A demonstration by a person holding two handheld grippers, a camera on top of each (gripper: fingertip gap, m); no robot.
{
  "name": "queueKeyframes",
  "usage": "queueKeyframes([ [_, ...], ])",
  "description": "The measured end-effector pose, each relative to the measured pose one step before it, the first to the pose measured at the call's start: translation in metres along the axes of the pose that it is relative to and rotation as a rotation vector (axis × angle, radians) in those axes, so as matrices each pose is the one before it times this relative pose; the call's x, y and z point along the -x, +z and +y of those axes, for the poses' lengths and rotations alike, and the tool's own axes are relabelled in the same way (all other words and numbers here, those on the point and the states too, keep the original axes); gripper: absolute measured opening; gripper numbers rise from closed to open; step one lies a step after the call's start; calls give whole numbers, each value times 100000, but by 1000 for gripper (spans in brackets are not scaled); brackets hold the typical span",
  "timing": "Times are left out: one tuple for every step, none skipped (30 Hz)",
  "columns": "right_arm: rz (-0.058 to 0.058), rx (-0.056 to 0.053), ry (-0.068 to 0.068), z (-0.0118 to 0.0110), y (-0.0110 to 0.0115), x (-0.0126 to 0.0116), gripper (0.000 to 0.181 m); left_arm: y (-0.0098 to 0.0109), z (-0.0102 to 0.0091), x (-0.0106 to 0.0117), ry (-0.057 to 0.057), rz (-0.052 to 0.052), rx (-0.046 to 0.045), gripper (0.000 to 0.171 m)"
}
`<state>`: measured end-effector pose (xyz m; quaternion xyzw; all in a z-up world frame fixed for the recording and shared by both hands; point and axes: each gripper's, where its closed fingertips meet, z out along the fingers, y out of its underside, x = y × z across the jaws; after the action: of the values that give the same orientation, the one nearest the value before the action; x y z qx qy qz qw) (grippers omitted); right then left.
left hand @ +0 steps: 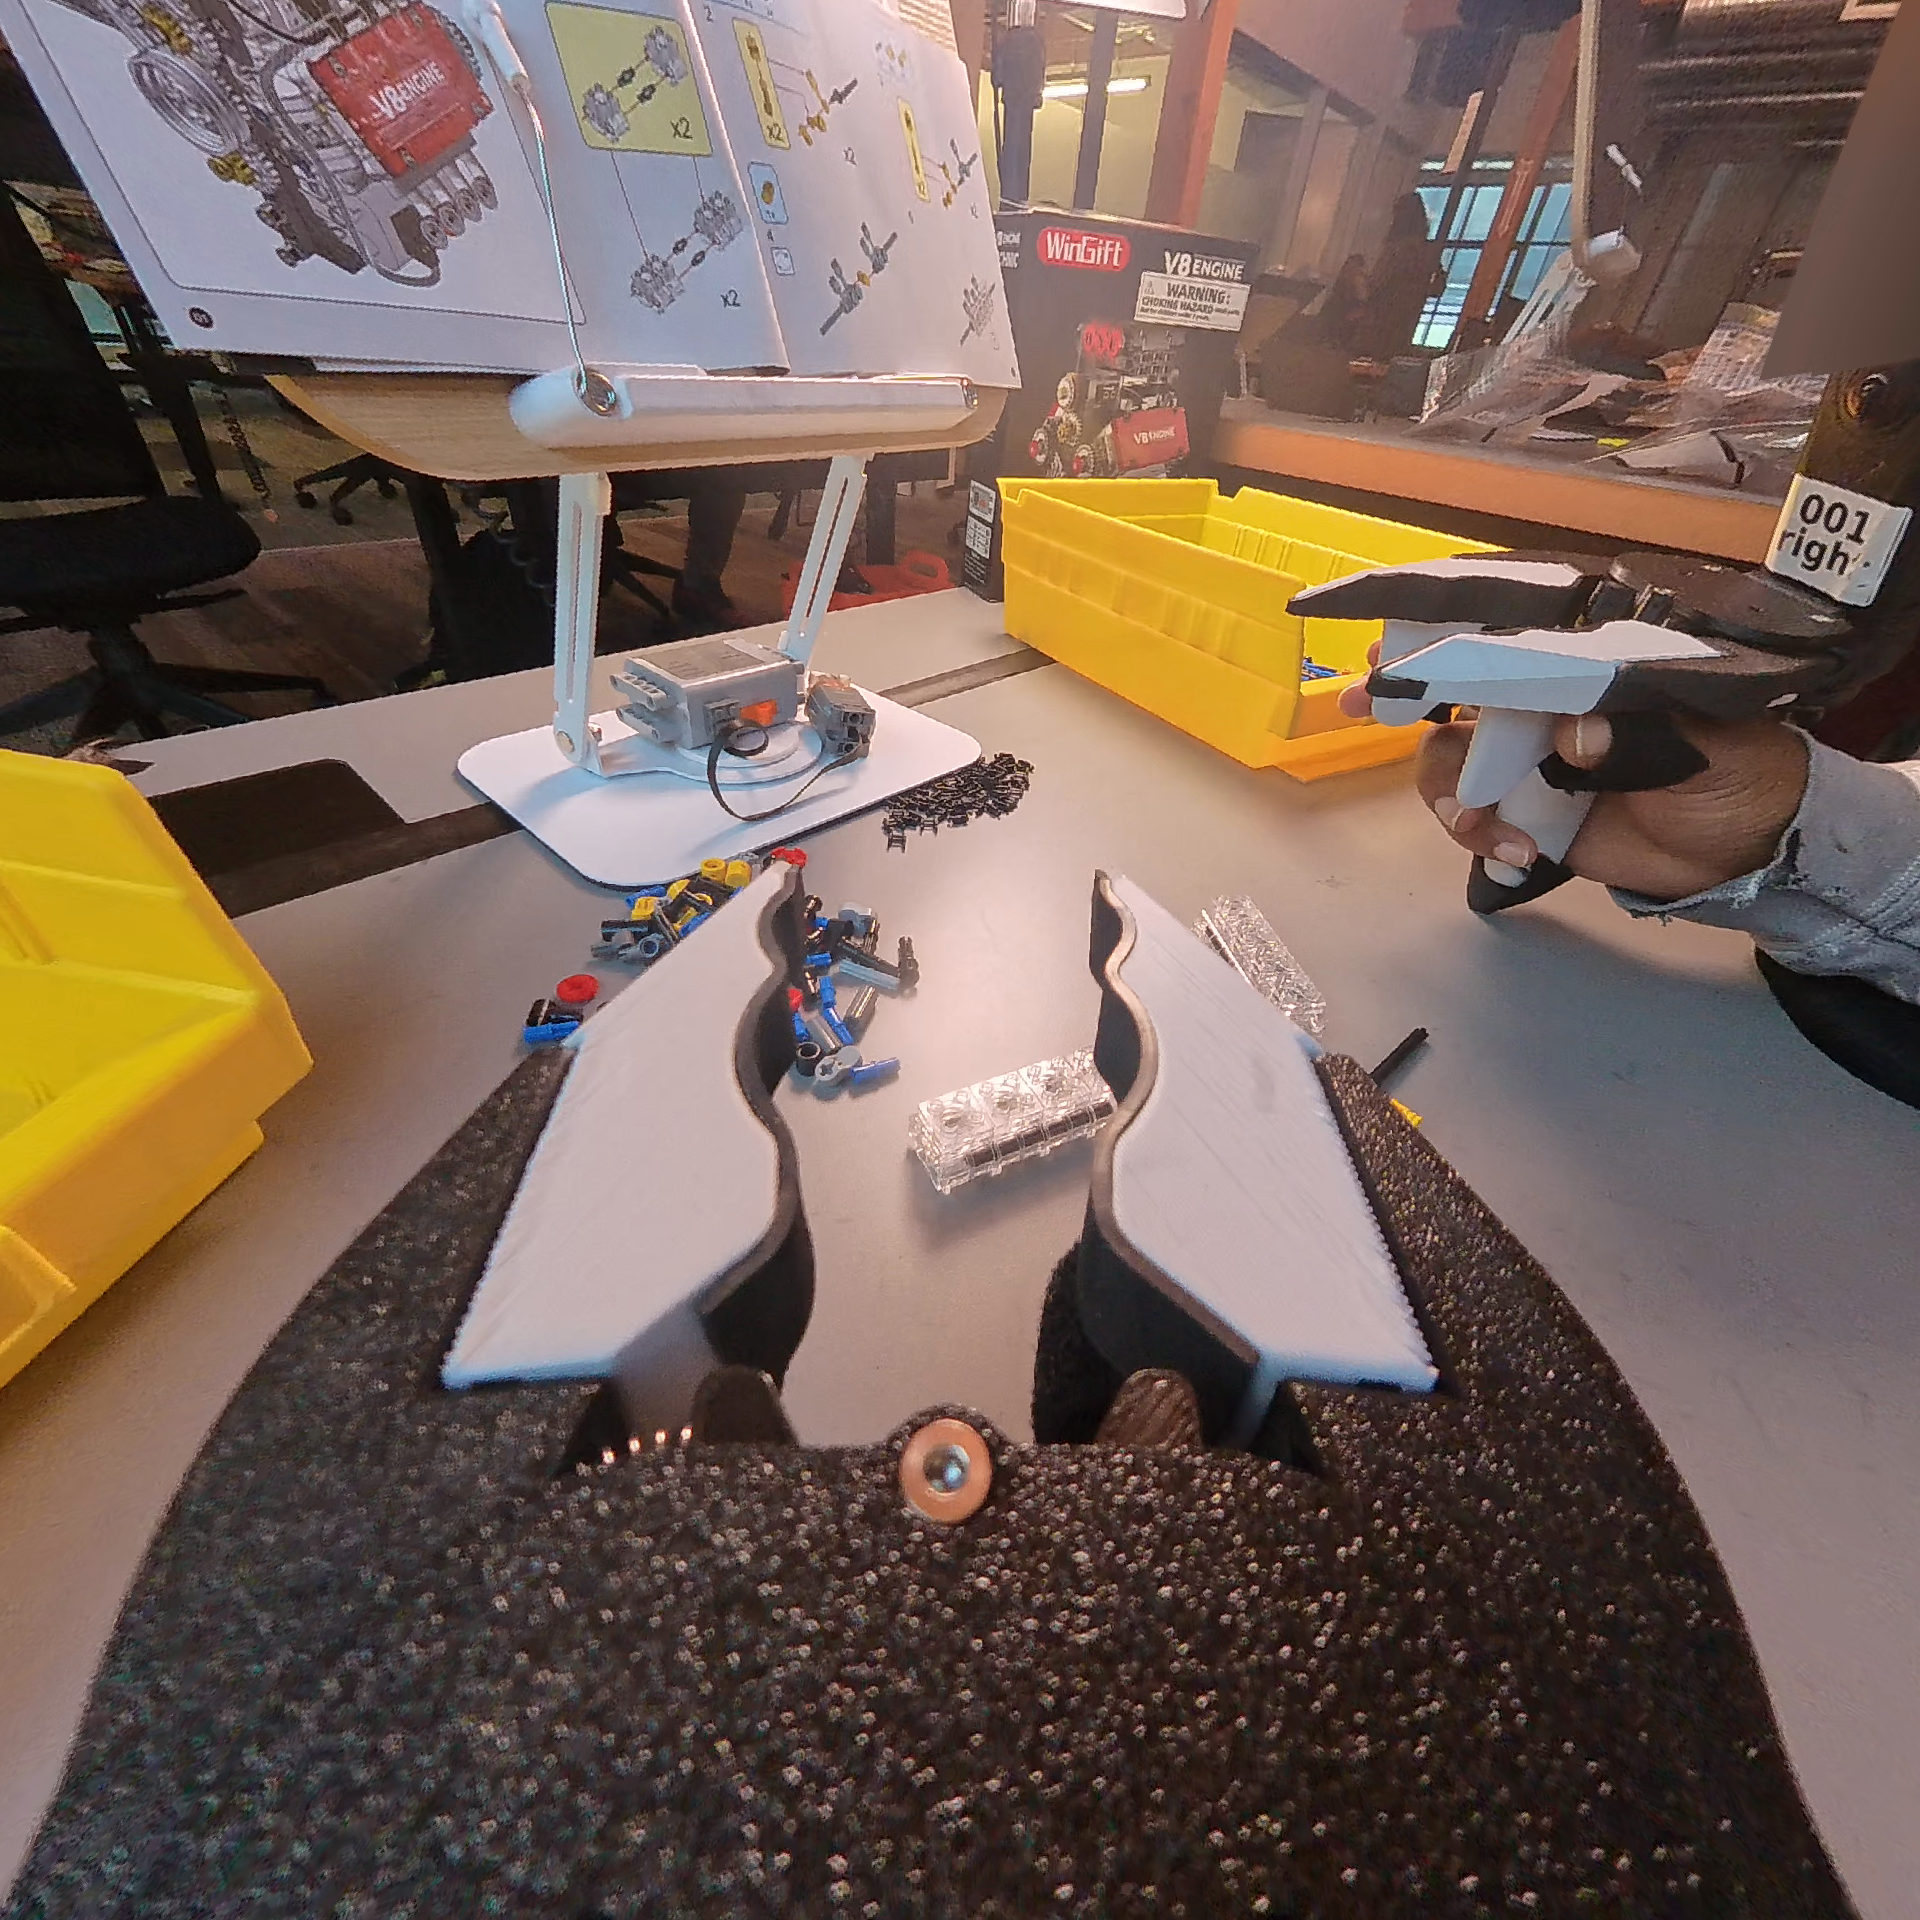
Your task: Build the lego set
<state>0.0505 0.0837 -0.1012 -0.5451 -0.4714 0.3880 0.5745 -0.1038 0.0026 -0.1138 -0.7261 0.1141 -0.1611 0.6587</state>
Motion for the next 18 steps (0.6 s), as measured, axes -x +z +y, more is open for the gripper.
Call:
queueKeyframes([
  [59, -11, 80, -1, 3, -12, 53, -12, 8, 7, -130, 14, 61, 55],
  [41, -31, 0, -4, -7, -8, 53, -9, -10, 16, -13, -155, -8, 55],
  [16, -26, -70, -5, -1, 2, 53, -8, -20, 18, 23, -82, -79, 55],
  [-13, -40, -87, -8, -2, 15, 53, 4, 0, -20, -49, 54, -4, 55],
  [6, -31, -78, -6, -13, 10, 53, -2, 4, -5, -40, 14, 26, 55],
  [12, -15, -55, -3, -2, 4, 52, 14, 5, 1, 52, -89, 35, 55],
  [150, -96, -53, -13, -15, -20, 52, 4, 9, 0, 124, -72, 57, 55],
  [224, -86, -184, -13, -19, -30, 52, 6, 4, 19, 142, -198, 20, 55],
  [332, -32, -274, -5, -32, -54, 52, 12, 15, 33, 165, -275, -41, 55],
  [616, -95, -386, -14, -40, -95, 51, 20, 30, 62, 105, -324, 17, 55],
  [1131, -296, -648, -21, -55, -191, 49, 28, 43, 66, 106, -314, 48, 55],
  [1751, -433, -877, -33, -40, -281, 46, 30, 38, 78, 184, -363, 13, 55],
  [2317, -698, -1110, -72, -3, -381, 42, 24, 33, 95, 268, -471, -35, 55],
  [2896, -1203, -1183, -158, 118, -514, 36, 30, 27, 101, 287, -486, 5, 55],
  [2947, -533, -1214, -171, 337, -593, 31, 44, 59, 47, 81, -195, 253, 55],
  [2700, 525, -2095, -227, 607, -578, 28, 64, 96, -31, -171, 355, 623, 55],
  [2307, 376, -2778, -424, 830, -548, 27, 70, 109, -66, 69, 306, 705, 55],
  [1319, -247, -2524, -620, 958, -440, 26, 47, 77, -66, 508, 35, 490, 54],
])
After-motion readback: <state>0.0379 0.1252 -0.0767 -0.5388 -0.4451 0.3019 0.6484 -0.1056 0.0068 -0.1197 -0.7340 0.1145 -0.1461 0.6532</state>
